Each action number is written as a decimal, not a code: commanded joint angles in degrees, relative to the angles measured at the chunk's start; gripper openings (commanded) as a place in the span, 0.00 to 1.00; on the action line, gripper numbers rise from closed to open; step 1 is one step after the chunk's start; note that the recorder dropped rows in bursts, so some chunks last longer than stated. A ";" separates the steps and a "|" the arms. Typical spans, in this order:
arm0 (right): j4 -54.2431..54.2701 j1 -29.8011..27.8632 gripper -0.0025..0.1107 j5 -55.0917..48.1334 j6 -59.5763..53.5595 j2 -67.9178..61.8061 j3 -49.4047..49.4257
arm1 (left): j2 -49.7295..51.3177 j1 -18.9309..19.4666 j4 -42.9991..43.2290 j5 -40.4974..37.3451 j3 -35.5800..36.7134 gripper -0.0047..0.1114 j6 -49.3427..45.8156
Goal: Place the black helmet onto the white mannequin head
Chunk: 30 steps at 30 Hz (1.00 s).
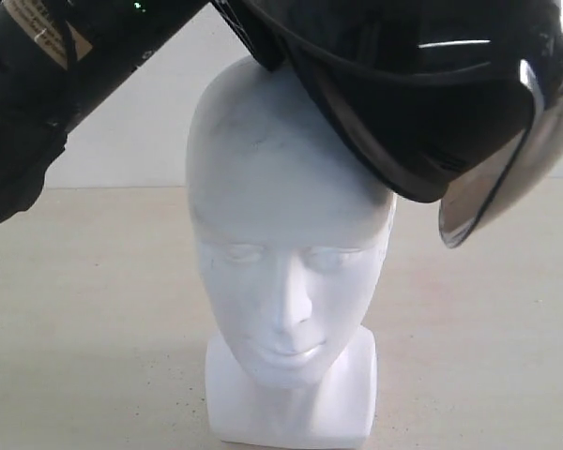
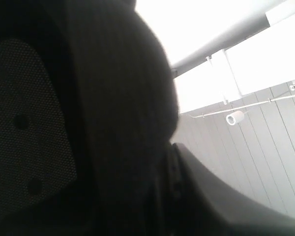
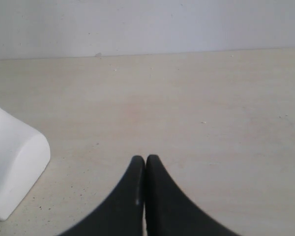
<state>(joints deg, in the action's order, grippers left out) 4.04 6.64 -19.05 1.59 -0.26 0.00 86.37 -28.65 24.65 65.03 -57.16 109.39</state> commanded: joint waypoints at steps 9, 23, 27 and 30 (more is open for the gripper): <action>0.15 -0.37 0.02 0.52 -0.30 0.26 0.00 | -1.43 3.48 1.99 4.93 -0.89 0.08 2.82; 0.15 -0.37 0.02 0.52 -0.30 0.26 0.00 | -3.36 4.84 7.73 4.93 -0.28 0.08 -0.44; 0.15 -0.37 0.02 0.52 -0.30 0.26 0.00 | -4.13 6.94 8.14 4.93 1.00 0.08 -0.98; 0.15 -0.37 0.02 0.52 -0.30 0.26 0.00 | -4.80 8.00 8.25 4.93 2.47 0.08 -0.10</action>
<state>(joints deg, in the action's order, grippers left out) 4.04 6.64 -19.05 1.59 -0.26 0.00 83.52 -22.19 34.92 66.43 -55.31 110.09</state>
